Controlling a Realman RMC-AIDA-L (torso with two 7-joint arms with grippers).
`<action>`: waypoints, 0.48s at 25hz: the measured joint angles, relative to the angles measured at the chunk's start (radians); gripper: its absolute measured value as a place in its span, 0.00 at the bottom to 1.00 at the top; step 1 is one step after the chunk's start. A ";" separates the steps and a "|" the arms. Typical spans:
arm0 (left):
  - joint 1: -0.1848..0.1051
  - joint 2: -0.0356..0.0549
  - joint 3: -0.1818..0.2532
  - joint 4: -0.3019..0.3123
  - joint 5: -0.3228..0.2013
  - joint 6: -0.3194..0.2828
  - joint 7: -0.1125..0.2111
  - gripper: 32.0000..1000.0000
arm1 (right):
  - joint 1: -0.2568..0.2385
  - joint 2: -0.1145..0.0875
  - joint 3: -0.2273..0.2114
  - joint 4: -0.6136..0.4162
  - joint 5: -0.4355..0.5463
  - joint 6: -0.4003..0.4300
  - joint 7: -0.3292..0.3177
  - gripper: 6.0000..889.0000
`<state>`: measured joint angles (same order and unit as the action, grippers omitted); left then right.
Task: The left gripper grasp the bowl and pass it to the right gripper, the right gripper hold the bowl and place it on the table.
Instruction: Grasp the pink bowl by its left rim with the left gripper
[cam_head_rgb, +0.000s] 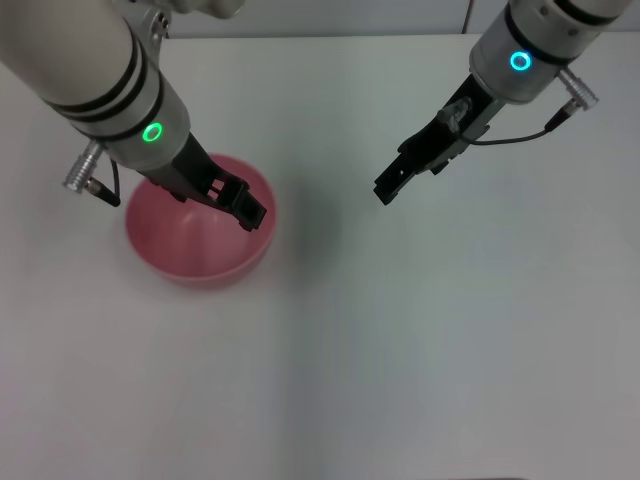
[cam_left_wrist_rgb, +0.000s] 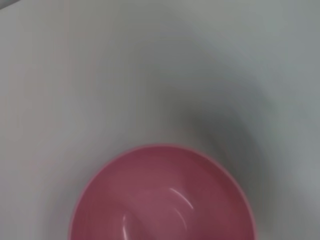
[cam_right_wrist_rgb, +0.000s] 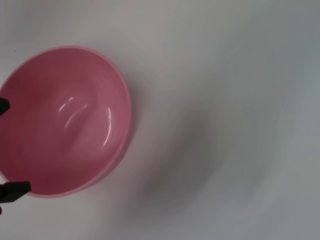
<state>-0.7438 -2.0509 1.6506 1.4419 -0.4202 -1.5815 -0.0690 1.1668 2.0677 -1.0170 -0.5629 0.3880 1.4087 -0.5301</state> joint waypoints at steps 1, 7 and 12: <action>0.000 0.0000 0.000 0.000 0.000 0.000 0.000 0.88 | 0.000 0.000 0.000 0.000 0.000 0.000 0.000 0.99; -0.002 0.0000 0.000 -0.002 0.000 0.000 0.001 0.88 | 0.001 0.000 0.000 0.000 0.000 -0.001 -0.001 0.99; -0.002 0.0000 0.000 -0.002 0.000 0.000 0.001 0.88 | 0.001 0.001 0.000 0.000 0.000 0.000 -0.002 0.99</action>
<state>-0.7458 -2.0509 1.6506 1.4395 -0.4202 -1.5815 -0.0677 1.1674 2.0691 -1.0174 -0.5629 0.3880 1.4085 -0.5317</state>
